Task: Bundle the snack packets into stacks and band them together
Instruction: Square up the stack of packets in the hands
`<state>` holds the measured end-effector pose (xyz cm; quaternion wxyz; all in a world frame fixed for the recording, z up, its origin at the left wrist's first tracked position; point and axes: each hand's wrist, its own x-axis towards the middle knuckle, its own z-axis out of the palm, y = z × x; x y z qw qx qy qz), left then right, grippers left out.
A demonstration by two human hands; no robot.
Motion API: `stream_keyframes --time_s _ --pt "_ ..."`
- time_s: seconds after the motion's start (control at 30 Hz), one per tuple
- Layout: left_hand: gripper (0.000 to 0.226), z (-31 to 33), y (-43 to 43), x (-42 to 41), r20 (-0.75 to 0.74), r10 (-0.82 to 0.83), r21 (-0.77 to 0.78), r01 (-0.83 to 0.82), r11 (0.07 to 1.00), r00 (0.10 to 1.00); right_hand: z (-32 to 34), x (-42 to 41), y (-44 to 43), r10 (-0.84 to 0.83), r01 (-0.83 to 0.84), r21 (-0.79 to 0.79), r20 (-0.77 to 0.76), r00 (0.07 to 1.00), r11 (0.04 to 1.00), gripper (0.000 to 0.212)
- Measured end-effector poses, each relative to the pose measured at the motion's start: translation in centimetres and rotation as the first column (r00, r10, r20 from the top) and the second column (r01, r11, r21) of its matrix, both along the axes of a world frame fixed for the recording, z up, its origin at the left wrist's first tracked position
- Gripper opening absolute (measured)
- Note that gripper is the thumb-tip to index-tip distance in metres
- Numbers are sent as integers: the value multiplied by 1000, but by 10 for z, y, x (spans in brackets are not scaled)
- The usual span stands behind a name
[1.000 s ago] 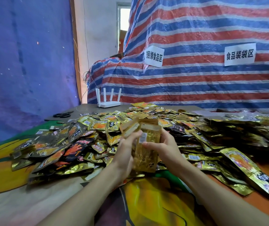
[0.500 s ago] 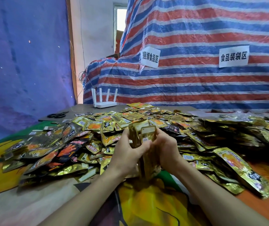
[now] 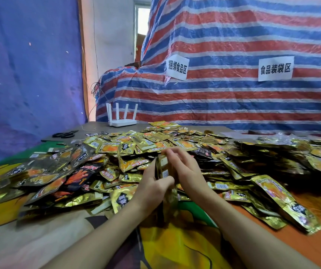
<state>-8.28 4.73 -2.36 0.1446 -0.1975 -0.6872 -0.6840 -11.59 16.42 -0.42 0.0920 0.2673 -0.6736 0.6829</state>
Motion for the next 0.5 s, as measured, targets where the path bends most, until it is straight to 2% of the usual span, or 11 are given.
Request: stream_keyframes --time_s 0.13,0.2,0.33,0.4,0.5 --pt "47 3 -1 4 44 -8 30 6 1000 999 8 -2 10 -207 192 -99 -169 964 976 10" --pt "55 4 -1 5 89 -45 11 44 999 995 13 -4 16 -288 273 -105 -170 942 956 26" --pt "56 2 -1 3 108 -60 -12 61 998 992 12 6 26 -301 299 -39 -144 943 953 40" --pt "54 1 0 2 115 -60 4 60 998 992 10 15 36 -291 301 38 -169 942 953 42" --pt "51 2 1 3 107 -67 12 66 998 992 11 34 57 -313 346 160 -202 928 924 35"
